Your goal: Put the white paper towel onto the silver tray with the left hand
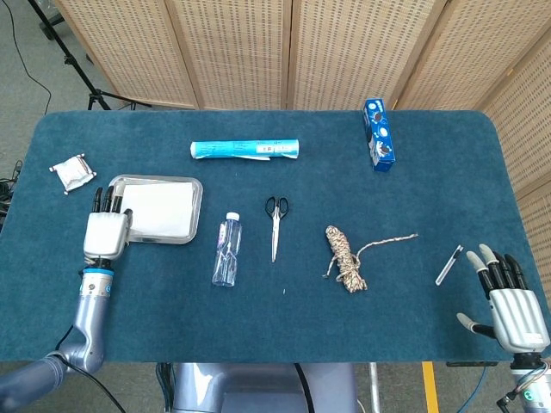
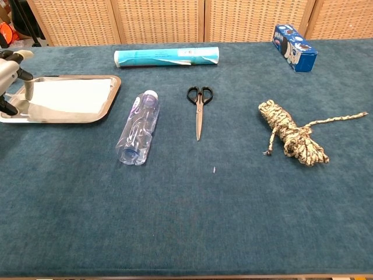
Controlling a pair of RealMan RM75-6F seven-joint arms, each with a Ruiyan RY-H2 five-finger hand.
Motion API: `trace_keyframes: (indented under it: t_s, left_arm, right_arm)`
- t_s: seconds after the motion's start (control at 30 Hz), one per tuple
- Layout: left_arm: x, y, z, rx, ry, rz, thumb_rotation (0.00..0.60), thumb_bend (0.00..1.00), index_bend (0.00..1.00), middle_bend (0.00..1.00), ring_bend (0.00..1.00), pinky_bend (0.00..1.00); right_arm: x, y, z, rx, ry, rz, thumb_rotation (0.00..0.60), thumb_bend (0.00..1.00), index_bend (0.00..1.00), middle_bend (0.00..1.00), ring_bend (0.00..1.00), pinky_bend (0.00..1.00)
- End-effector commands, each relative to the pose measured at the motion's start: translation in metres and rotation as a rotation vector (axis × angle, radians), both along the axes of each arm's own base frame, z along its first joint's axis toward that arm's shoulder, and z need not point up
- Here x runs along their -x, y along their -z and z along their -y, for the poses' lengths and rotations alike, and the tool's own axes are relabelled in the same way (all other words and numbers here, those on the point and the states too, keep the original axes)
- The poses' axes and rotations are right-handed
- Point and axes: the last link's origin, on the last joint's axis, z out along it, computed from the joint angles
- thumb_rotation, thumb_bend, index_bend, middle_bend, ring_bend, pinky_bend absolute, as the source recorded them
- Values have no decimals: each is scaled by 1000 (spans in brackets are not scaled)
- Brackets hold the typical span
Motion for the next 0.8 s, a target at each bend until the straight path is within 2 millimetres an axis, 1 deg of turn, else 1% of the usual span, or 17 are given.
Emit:
trace_keyframes:
  t_s: [0.03,0.17,0.23,0.27,0.43,0.53,0.63,0.8]
  left_arm:
    - [2,1,0,5,-8,-2,600,468,693,0,0,0]
    - [5,1,1,4,-14,-17,600,464,693,0,0,0]
    - [6,1,1,7,-18,-21,600,447,682,0,0,0]
    - [7,1,1,10,-21,-28,600,440,670,0,0,0]
    - [8,-2,2,8,-29,-42,600,384,532,0,0,0]
    - [8,-3,2,6,-36,-39,600,358,474,0,0,0]
    - [7,-4,3,2,-39,-42,600,327,439,0,0,0]
    - [4,-5,4,4,-39,-32,600,305,420,0,0,0]
  right_arm:
    - [0,0,0,1,-1,2,600,0,86,0,0,0]
    - [0,0,0,2,0,5,600,0,86,0,0,0]
    - [0,0,0,2,-2,4,600,0,86,0,0,0]
    - [0,0,0,3,-3,5,600,0,86,0,0,0]
    - [-1,0,0,11,-8,10,600,0,86,0,0,0]
    - [-1,0,0,11,-11,11,600,0,86,0,0,0]
    - [-1,0,0,13,-12,11,600,0,86,0,0,0]
    - [0,0,0,16,-12,12,600,0,86,0,0,0]
